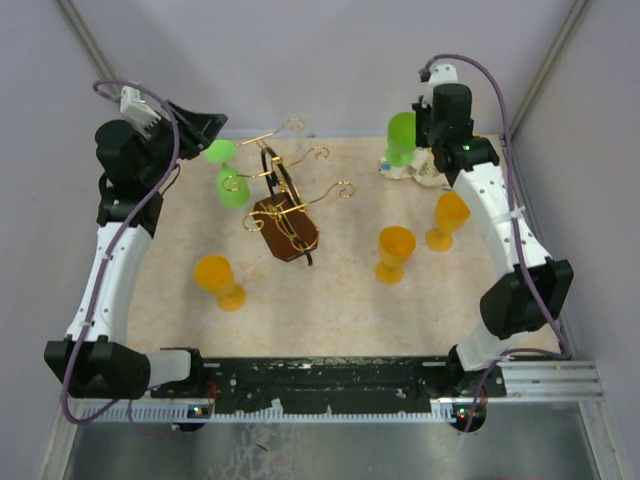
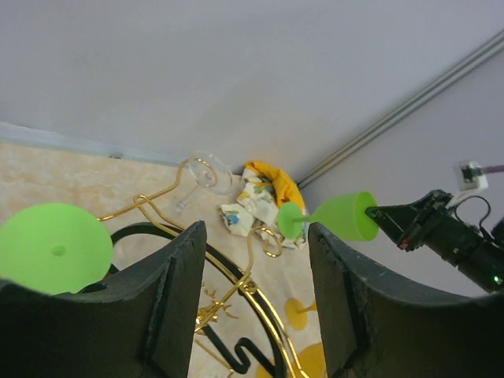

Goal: Place the wine glass upside down on the wine glass rack

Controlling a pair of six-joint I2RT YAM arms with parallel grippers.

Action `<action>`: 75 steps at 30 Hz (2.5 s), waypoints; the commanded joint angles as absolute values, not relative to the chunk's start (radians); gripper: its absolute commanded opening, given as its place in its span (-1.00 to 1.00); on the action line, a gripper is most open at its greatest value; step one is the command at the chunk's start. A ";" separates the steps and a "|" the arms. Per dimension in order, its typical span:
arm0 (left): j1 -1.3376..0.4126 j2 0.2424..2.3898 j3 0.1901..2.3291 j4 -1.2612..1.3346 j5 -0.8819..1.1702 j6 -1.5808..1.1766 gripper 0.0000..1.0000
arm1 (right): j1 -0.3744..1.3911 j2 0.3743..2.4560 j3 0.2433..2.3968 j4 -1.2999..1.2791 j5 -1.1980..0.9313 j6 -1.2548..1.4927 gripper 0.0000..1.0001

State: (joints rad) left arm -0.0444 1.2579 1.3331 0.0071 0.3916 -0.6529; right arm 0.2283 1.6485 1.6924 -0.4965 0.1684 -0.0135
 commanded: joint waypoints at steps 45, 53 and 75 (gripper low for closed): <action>-0.066 1.167 1.165 0.321 0.503 -1.447 0.20 | 1.113 1.689 1.416 1.071 0.277 -0.843 -1.00; -0.072 1.175 1.155 0.328 0.510 -1.445 0.20 | 1.127 1.705 1.442 1.057 0.243 -0.844 -1.00; -0.074 1.155 1.139 0.282 0.509 -1.427 0.26 | 1.116 1.687 1.402 1.120 0.307 -0.936 -1.00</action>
